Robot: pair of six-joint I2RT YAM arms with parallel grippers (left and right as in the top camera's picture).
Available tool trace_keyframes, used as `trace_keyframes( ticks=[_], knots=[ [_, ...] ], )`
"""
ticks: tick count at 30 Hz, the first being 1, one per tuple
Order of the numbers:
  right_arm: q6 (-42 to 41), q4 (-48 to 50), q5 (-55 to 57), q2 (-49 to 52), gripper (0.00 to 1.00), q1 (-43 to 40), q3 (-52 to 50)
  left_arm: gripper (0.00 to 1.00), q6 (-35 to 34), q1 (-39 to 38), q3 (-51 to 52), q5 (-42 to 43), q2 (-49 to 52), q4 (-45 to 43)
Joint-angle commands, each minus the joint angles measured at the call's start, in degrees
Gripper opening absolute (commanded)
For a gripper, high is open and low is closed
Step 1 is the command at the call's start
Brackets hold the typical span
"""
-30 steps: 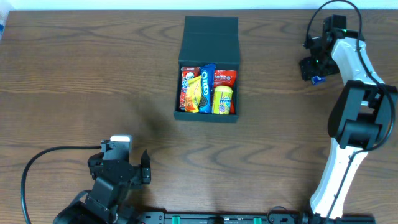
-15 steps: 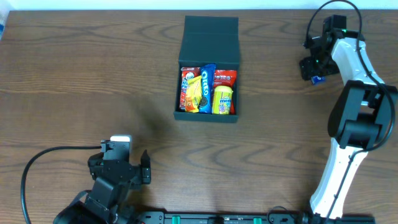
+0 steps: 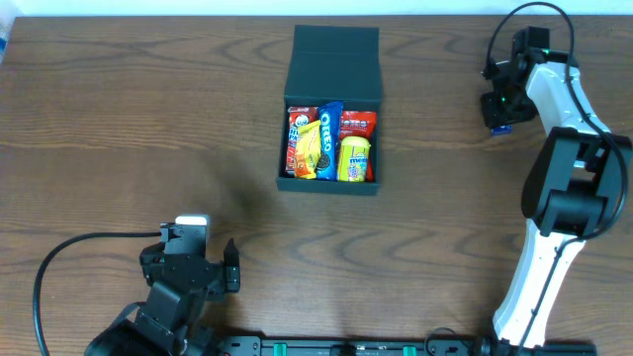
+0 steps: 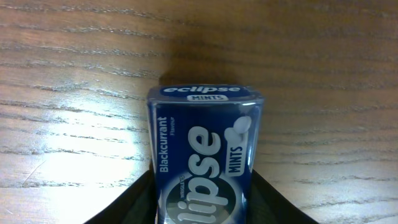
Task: Pack container
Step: 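Lower the right gripper onto the blue Eclipse mints tin and grasp it, then carry the Eclipse tin with the right gripper into the black box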
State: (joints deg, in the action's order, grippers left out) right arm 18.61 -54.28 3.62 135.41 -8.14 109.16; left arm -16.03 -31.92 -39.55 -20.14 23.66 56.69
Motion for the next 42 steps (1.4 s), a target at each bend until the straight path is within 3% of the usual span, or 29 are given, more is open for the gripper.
trace_keyframes(
  ticks=[1, 15, 18, 28, 42],
  knots=[
    [-0.42, 0.13, -0.2, 0.7, 0.4, -0.02, -0.55, 0.95, 0.81, 0.33, 0.44, -1.01, -0.26, 0.09],
    [-4.07, -0.22, -0.17, 0.68, 0.25, 0.42, -0.55, 0.95, 0.81, 0.33, 0.44, -1.01, -0.26, 0.09],
    [-5.09, -0.61, 0.2, 0.68, 0.01, 0.81, -0.55, 0.95, 0.81, 0.33, 0.44, -1.01, -0.26, 0.09],
    [-11.3, -3.93, 1.05, -1.68, 0.01, 3.72, -0.52, 0.95, 0.81, 0.33, 0.44, -1.01, -0.26, 0.07],
    [-29.49, -14.62, -3.98, -22.45, 0.01, 12.94, -0.52, 0.95, 0.81, 0.33, 0.44, -1.01, -0.26, 0.09]
  ],
)
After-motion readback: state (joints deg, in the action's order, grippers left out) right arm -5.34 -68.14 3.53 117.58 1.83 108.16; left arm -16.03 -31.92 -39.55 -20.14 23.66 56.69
